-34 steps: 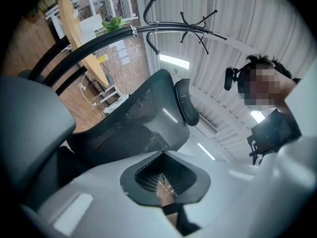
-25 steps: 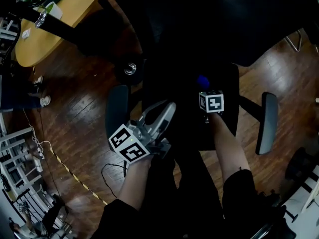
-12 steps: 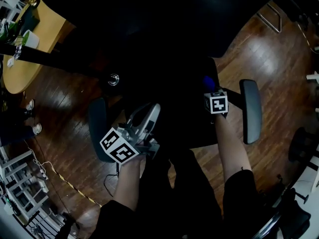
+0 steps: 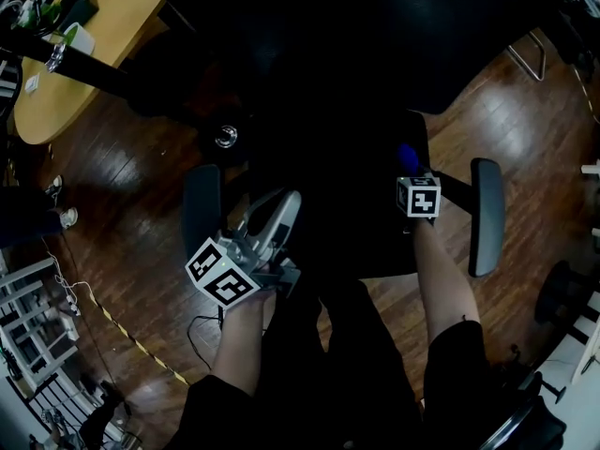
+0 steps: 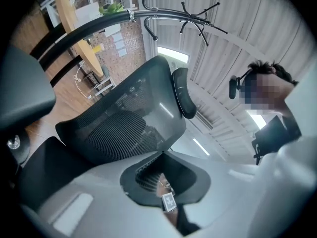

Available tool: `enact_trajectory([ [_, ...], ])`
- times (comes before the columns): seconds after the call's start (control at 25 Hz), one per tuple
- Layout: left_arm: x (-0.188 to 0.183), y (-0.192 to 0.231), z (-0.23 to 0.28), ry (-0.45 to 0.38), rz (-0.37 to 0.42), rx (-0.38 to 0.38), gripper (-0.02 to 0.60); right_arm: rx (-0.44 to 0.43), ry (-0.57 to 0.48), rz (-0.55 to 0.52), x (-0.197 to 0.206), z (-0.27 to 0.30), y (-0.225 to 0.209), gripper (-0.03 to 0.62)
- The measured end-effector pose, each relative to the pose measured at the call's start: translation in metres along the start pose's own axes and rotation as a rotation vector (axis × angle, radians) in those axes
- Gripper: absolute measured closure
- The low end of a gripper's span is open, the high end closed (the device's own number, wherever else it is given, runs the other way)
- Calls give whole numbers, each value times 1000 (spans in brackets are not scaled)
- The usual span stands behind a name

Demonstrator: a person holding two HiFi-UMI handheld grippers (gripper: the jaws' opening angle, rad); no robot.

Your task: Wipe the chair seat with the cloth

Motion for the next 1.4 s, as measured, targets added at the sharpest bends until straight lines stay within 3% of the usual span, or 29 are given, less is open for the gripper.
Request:
enact_trajectory([
  [0.28,-40,11,-41,-108,10,-54,584,-276,-9,-63,-40,50,138,556],
  [0.48,-49,13,-63,-150,35,-94,584,-450,46,-144,-35,72,247,556],
  [0.68,-48,12,-78,-196,6,-90,584,-569,59,-170,-18,84,314,556],
  [1.0,-44,15,-86,-200,7,-96,584,-534,88,-209,-1,94,308,556],
  [1.4,-26,-3,-48,-141,3,-37,584,-345,111,-118,21,65,195,556],
])
Point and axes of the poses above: the fingertips, and each gripper's own axes: z forward along the fingers, y to its left, x out of its underside, the point moved 3 cm from there along -z, backward along the fingers, and after that the axes turned 10 degrees about -x, right-handed, at the moved point
